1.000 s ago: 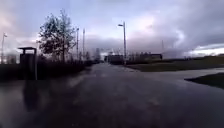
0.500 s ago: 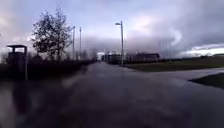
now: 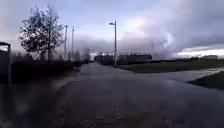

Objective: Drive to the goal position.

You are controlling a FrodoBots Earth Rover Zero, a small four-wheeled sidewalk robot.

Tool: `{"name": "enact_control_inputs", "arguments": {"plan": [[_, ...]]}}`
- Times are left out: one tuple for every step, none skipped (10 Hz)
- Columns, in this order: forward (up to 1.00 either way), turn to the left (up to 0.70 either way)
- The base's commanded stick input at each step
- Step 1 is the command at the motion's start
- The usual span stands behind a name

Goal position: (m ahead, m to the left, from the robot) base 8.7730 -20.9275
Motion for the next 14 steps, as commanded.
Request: {"name": "enact_control_inputs", "arguments": {"plan": [[0.70, -0.27], [0.70, -0.27], [0.70, -0.27], [0.70, -0.27], [0.70, -0.27], [0.70, -0.15], [0.70, 0.00], [0.70, 0.00], [0.70, 0.00], [0.70, 0.00], [0.70, 0.00], [0.70, 0.00], [0.70, 0.00], [0.70, 0.00]]}}
